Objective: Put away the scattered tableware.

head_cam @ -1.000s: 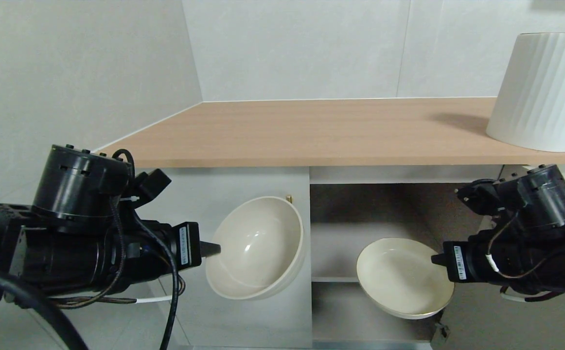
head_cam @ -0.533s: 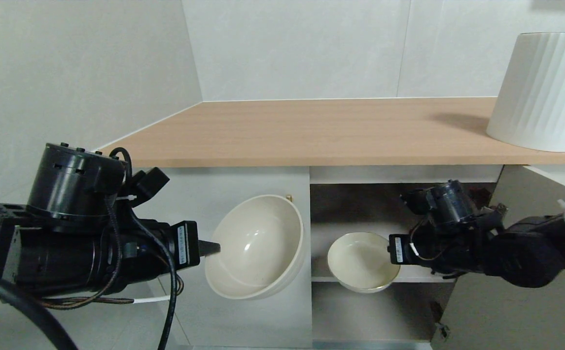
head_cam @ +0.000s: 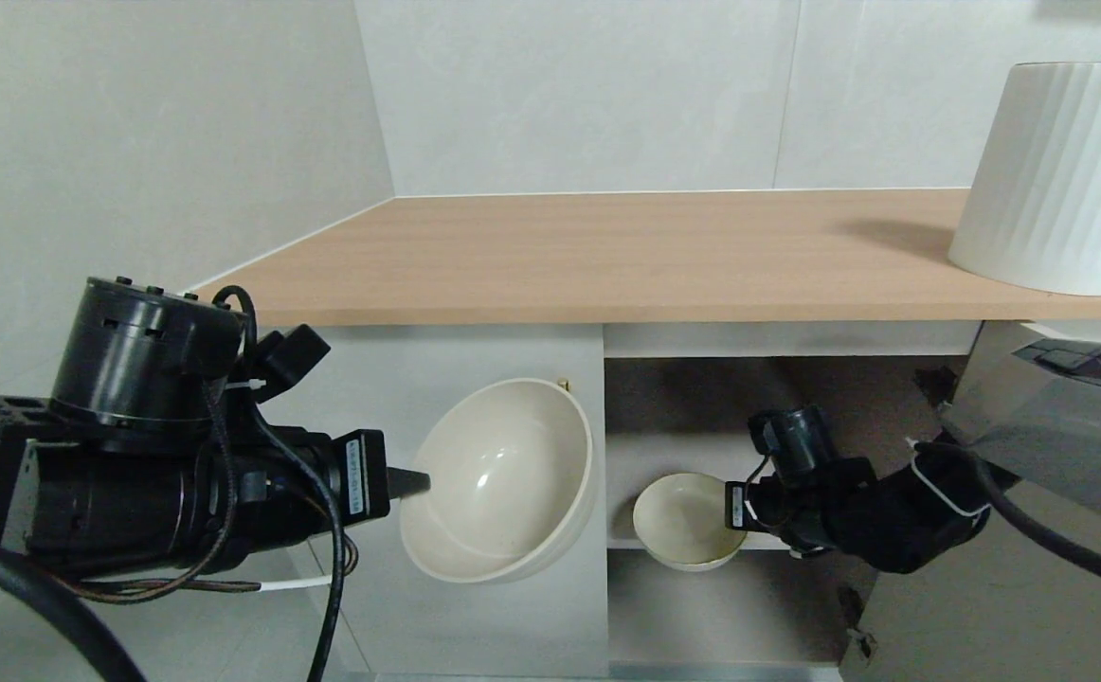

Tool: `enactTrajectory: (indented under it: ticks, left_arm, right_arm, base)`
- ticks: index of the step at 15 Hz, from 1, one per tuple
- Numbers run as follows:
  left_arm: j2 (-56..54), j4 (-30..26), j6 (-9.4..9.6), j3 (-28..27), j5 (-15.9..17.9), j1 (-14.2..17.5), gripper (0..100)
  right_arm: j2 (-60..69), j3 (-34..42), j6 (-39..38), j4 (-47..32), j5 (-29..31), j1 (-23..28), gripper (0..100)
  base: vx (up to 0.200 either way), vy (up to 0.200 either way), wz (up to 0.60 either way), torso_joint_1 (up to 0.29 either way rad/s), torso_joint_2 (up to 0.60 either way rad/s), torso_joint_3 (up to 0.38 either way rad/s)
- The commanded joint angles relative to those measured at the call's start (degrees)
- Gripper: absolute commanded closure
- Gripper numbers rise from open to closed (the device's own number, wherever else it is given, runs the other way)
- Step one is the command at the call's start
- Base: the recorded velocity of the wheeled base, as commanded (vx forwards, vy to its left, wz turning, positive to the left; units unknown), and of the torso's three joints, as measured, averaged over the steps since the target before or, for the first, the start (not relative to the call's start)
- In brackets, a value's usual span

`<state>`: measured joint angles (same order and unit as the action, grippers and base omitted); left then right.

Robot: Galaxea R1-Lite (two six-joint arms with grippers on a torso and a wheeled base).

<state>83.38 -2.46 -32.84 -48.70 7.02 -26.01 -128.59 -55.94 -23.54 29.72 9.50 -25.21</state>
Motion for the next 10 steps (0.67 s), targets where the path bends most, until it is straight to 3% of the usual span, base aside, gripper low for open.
enactTrajectory:
  ticks: [1, 10]
  left_arm:
    - [0.29, 0.00, -0.03, 0.01, 0.01, -0.44, 100]
    - [0.99, -0.09, -0.03, 0.01, 0.10, -1.67, 100]
  right_arm:
    - [-4.48, -0.83, -0.19, 0.95, 1.23, 0.51, 100]
    - [-10.19, -7.07, -2.65, 0.95, 7.82, 4.29, 100]
  base:
    - [0.000, 0.000, 0.00, 0.000, 0.00, 0.000]
    - [0.000, 0.000, 0.00, 0.000, 0.00, 0.000]
